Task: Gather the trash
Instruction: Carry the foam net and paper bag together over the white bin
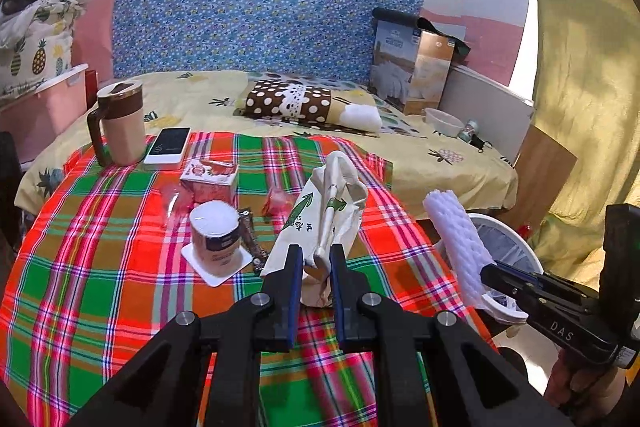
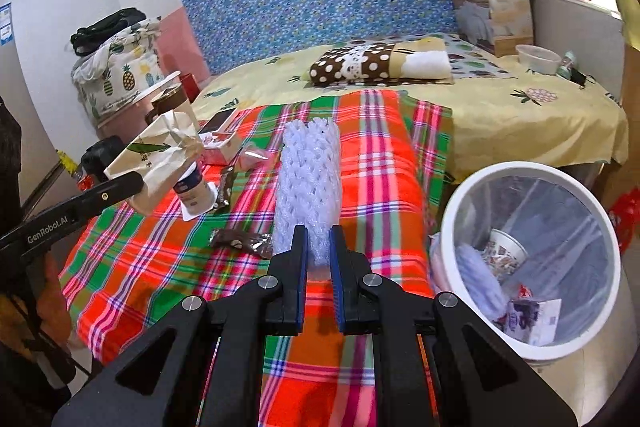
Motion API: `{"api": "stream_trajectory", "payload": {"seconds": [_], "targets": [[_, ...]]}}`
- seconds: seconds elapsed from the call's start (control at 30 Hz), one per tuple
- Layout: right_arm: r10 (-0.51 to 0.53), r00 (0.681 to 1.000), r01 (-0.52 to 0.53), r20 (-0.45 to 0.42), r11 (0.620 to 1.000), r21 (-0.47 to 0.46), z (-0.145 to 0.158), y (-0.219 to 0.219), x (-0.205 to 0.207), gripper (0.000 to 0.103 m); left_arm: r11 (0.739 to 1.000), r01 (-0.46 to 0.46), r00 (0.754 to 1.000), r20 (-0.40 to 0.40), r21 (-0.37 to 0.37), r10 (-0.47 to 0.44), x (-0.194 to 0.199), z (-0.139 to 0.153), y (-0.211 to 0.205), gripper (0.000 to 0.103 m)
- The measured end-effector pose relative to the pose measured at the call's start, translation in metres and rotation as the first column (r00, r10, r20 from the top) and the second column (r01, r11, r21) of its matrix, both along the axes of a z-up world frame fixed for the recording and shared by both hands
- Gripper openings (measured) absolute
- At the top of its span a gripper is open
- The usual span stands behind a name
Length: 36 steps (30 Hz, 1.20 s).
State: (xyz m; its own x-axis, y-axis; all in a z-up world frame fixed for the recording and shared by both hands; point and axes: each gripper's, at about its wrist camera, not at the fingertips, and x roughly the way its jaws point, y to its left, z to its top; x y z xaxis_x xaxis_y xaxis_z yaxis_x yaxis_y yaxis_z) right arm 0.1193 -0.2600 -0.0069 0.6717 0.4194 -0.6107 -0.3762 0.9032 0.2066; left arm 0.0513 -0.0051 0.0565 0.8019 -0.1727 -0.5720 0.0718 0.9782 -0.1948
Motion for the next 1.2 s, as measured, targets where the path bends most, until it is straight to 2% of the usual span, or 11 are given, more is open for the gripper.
{"api": "stream_trajectory", "payload": {"seconds": [0.33,0.57,1.2], "targets": [[-0.046,0.999,0.046,0.009,0.999,-0.004,-0.001,-0.019,-0.004,0.013,0.998,0.06,0.998,-0.013,-0.006,-0.06,0.008,-0.002,-0.025,0.013],[-0.112,0.994,0.112,0.005,0.994,-0.012,-0.003,-0.045,-0.007,0.013,0.991,0.133,0.989,-0.058,-0.017,-0.134,0.024,-0.015,-0.058,0.013],[-0.327,0.944,0.326,-0.037,0.945,-0.03,-0.012,-0.122,-0.011,0.013,0.926,0.378,0.922,-0.093,0.011,-0.376,0.046,-0.027,-0.172,0.013]]}}
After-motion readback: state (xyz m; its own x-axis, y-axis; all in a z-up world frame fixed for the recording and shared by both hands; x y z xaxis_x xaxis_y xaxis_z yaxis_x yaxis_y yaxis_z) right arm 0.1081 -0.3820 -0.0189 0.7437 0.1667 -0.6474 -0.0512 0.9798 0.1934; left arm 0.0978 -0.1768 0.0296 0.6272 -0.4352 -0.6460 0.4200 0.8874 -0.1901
